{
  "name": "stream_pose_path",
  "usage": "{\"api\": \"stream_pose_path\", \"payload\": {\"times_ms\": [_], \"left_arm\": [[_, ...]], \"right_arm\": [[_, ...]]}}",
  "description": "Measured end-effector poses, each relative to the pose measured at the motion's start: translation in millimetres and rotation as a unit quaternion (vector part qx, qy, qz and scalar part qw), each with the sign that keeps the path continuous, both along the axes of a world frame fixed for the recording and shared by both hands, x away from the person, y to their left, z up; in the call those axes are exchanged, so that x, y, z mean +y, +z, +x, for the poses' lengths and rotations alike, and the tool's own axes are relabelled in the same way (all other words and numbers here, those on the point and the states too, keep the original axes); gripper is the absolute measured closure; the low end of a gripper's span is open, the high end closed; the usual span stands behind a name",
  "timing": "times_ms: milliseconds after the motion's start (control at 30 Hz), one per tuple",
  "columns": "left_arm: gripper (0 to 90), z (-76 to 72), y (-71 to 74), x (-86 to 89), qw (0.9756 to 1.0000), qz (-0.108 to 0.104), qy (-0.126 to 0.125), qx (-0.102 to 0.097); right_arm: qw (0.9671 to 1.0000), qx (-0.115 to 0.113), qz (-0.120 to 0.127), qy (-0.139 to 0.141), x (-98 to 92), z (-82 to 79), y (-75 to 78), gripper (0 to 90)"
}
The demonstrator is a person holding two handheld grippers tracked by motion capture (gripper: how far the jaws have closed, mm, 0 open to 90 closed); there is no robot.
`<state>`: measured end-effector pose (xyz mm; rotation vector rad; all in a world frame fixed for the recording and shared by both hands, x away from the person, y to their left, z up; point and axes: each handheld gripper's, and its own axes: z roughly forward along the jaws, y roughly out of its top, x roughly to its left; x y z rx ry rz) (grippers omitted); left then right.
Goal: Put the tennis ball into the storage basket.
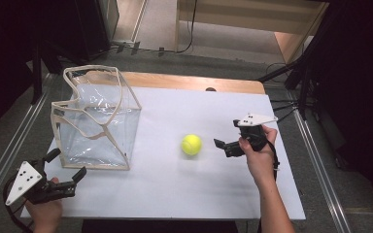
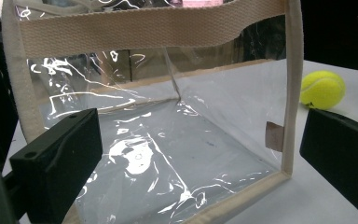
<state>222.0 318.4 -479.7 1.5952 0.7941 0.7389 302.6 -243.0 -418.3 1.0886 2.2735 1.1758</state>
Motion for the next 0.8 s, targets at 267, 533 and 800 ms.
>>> {"api": "stream_pose_path", "payload": {"times_ms": [267, 533, 800], "left_arm": [[0.0, 0.0, 0.1, -1.0, 1.0, 0.001, -0.001, 0.0], [0.0, 0.3, 0.1, -1.4, 1.0, 0.003, -0.003, 0.001], [0.0, 0.3, 0.3, -1.4, 1.0, 0.003, -0.004, 0.001]], "right_arm": [[0.9999, 0.011, -0.009, 0.007, 11.8, 8.1, -1.4, 4.5], [0.9984, 0.04, -0.027, 0.03, 28.3, 17.2, -7.0, 1.8], [0.9958, 0.061, -0.044, 0.053, 45.0, 25.3, -14.6, 0.0]]}}
